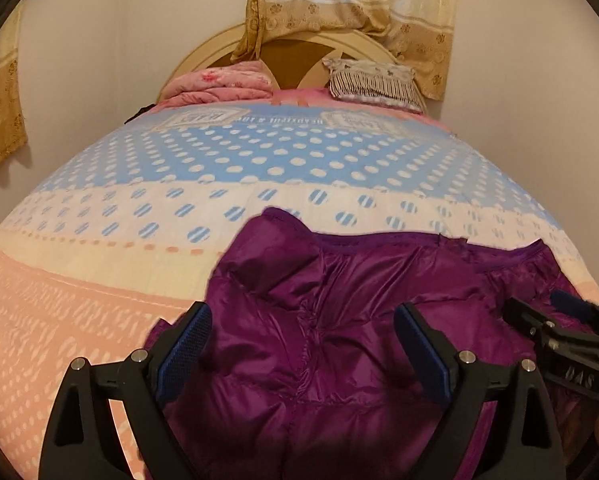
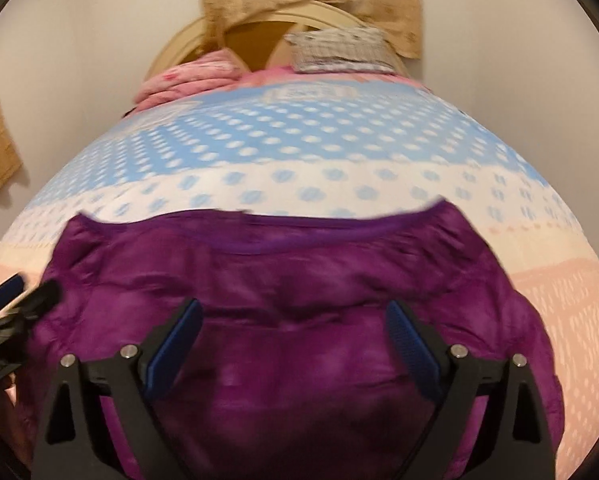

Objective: Fold large clothes

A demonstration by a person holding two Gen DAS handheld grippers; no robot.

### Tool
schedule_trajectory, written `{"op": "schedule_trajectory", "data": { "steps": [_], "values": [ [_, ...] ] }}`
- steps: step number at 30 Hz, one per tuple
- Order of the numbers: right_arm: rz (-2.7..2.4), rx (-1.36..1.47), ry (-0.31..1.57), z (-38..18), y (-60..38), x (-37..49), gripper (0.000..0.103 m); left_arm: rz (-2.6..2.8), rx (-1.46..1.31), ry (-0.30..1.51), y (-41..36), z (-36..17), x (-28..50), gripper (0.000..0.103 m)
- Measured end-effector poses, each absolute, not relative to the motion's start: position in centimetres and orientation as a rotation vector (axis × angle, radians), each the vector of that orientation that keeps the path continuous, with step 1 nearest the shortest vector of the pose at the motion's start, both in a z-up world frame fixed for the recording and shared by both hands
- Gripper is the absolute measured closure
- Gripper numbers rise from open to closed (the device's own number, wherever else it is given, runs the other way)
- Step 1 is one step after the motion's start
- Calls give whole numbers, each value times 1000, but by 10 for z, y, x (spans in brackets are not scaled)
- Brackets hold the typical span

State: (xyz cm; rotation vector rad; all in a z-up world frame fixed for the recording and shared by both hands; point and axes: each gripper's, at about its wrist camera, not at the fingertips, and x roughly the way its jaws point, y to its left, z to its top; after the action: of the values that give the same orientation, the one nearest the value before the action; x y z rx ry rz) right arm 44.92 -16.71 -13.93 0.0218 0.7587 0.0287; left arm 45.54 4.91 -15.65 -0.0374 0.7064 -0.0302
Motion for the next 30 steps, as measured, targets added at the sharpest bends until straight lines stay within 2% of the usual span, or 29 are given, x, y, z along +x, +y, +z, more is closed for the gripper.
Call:
{"op": "schedule_trajectory", "data": {
  "steps": [5, 10, 25, 28, 30],
  "values": [
    [36, 29, 817, -174, -165, 461, 8, 32, -34, 776, 60, -190, 472, 10],
    [31, 40, 832, -185, -167, 466, 4, 23, -60, 778, 62, -195, 473, 10],
    [-22, -37, 916, -196, -156, 477, 0, 41, -53, 813, 58, -205, 482, 8],
    [-15, -45, 942, -191, -157, 474, 0, 58, -49, 840, 59, -196, 476, 8],
    [-19, -58, 908, -173, -157, 454, 1, 38, -72, 792, 65, -180, 453, 8]
  ]
}}
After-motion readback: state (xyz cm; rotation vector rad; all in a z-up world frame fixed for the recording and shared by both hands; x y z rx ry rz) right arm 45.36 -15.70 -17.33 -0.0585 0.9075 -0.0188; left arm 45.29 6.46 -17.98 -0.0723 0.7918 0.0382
